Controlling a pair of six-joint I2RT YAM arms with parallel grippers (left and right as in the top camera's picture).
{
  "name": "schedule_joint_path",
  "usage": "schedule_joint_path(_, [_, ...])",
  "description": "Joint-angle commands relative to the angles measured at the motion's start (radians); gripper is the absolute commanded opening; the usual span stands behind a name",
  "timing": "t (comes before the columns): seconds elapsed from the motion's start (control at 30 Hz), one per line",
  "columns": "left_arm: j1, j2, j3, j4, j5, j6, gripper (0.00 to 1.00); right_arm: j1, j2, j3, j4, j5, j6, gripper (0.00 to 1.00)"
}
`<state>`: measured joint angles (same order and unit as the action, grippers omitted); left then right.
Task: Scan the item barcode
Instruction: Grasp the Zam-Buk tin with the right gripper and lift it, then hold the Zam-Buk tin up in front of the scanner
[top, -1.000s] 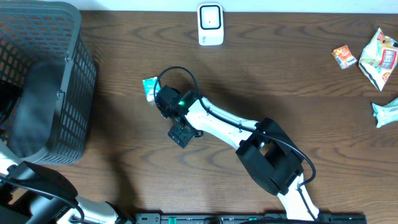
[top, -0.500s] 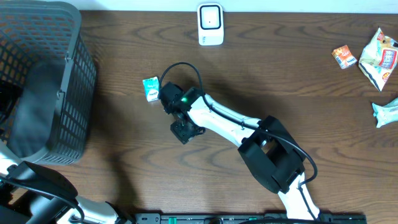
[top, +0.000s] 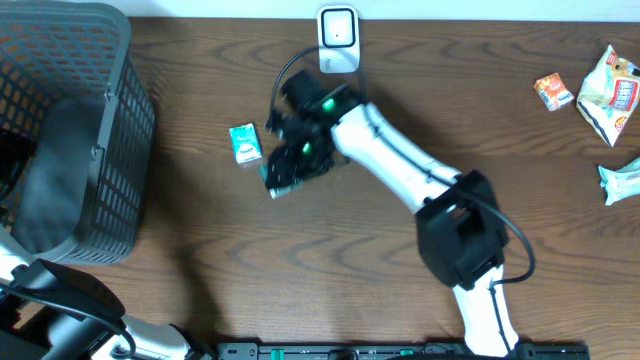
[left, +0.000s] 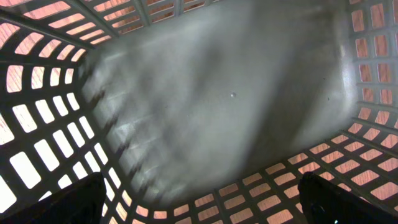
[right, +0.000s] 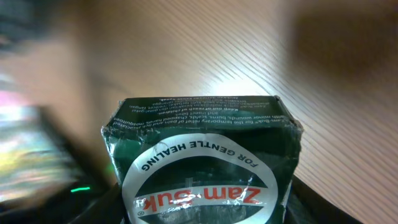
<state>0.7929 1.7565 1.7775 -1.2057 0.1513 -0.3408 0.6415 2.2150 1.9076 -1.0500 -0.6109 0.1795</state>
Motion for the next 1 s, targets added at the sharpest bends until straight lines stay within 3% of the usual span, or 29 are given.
schedule_joint_path(0.0, [0.003, 0.005, -0.002, -0.004, -0.003, -0.005, 0.98, -0.109, -0.005, 0.024, 0.027, -0.489, 0.074, 0.41])
schedule_joint_path(0.17, [0.003, 0.005, -0.002, -0.005, -0.003, -0.005, 0.98, -0.226, -0.005, 0.024, 0.070, -0.714, 0.427, 0.35])
schedule_joint_path(0.27, [0.003, 0.005, -0.002, -0.004, -0.003, -0.005, 0.98, -0.290, -0.005, 0.024, 0.074, -0.719, 0.673, 0.31])
schedule_joint_path(0.37, [0.003, 0.005, -0.002, -0.004, -0.003, -0.005, 0.98, -0.320, -0.005, 0.024, 0.111, -0.717, 0.828, 0.25])
schedule_joint_path(0.5, [0.003, 0.005, -0.002, -0.004, -0.003, -0.005, 0.97, -0.330, -0.005, 0.024, 0.268, -0.703, 1.060, 0.17])
schedule_joint_path(0.6, [0.003, 0.005, -0.002, -0.004, -0.003, -0.005, 0.97, -0.330, -0.005, 0.024, 0.465, -0.675, 1.205, 0.18])
schedule_joint_path(0.7, [0.003, 0.005, -0.002, -0.004, -0.003, -0.005, 0.98, -0.329, -0.005, 0.024, 0.548, -0.658, 1.249, 0.18])
schedule_joint_path(0.97, [0.003, 0.005, -0.002, -0.004, -0.003, -0.005, 0.98, -0.327, -0.005, 0.024, 0.554, -0.606, 1.244, 0.19])
